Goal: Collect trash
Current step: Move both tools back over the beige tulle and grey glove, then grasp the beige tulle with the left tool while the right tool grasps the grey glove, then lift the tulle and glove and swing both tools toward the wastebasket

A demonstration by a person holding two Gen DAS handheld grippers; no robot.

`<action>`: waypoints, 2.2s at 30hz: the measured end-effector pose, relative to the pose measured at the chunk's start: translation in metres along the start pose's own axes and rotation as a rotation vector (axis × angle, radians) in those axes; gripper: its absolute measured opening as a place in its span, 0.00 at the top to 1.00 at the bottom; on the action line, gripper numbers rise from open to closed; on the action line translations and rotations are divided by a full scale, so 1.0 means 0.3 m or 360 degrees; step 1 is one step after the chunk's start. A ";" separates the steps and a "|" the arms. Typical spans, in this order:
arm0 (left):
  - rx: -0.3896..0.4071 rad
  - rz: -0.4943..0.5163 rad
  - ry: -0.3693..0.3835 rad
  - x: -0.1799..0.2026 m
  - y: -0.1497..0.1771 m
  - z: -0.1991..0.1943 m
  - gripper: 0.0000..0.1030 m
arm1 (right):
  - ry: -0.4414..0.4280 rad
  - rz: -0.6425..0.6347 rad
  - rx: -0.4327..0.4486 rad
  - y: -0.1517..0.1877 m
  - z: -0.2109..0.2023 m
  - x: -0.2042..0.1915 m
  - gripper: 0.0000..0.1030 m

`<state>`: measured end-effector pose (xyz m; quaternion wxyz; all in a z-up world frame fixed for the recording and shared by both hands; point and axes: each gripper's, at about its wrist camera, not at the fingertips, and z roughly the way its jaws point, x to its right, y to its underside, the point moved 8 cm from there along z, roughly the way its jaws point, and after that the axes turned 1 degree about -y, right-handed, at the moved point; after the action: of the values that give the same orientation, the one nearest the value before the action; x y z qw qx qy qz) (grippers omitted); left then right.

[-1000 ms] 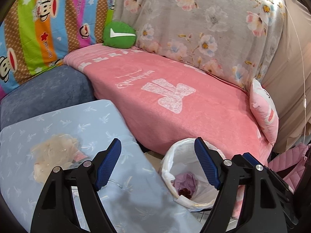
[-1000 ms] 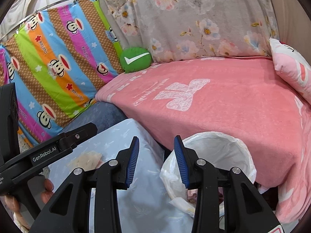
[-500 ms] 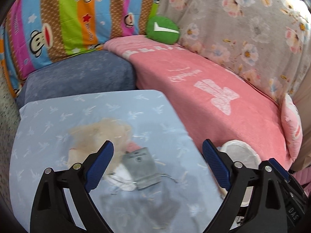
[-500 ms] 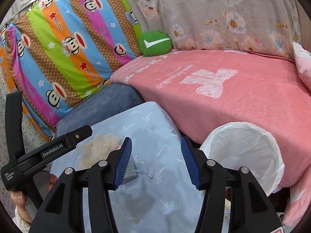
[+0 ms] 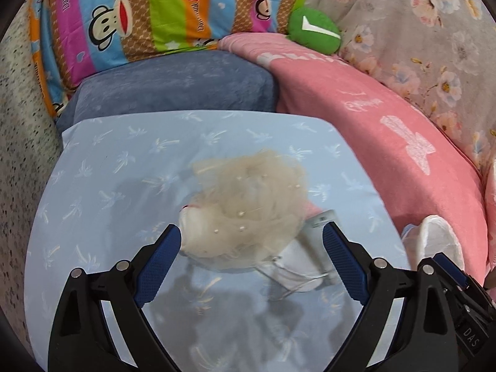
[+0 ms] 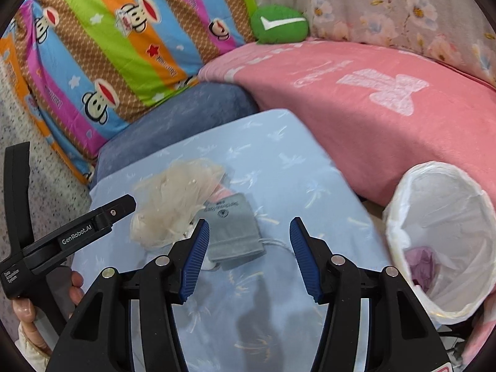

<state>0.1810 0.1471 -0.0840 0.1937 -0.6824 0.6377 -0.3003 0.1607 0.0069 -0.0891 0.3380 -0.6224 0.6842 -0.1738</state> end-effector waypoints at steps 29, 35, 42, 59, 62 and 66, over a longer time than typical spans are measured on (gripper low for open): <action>-0.0252 -0.0062 0.0110 -0.039 0.061 0.206 0.89 | -0.0027 0.0009 -0.0286 0.118 0.320 -0.054 0.82; -0.0188 -0.0061 0.0133 -0.025 0.040 0.137 0.95 | -0.0065 0.0051 -0.0207 0.071 0.227 -0.053 0.87; -0.0087 -0.0030 0.0174 0.028 -0.003 0.031 0.96 | -0.0101 0.0072 -0.0075 -0.003 0.084 -0.044 0.87; 0.0174 0.0186 0.0364 0.331 -0.149 -0.248 0.97 | -0.0119 0.0171 0.0229 -0.153 -0.248 0.098 0.87; 0.0207 0.0236 0.0407 0.407 -0.164 -0.284 0.97 | -0.0106 0.0198 0.0277 -0.170 -0.301 0.148 0.87; 0.0235 0.0303 0.0475 0.509 -0.173 -0.324 0.97 | -0.0081 0.0243 0.0343 -0.182 -0.372 0.222 0.87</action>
<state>0.1573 0.0138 0.0468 0.1741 -0.5508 0.6971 -0.4246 0.1251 -0.0869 0.0098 0.4323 -0.5328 0.6982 -0.2043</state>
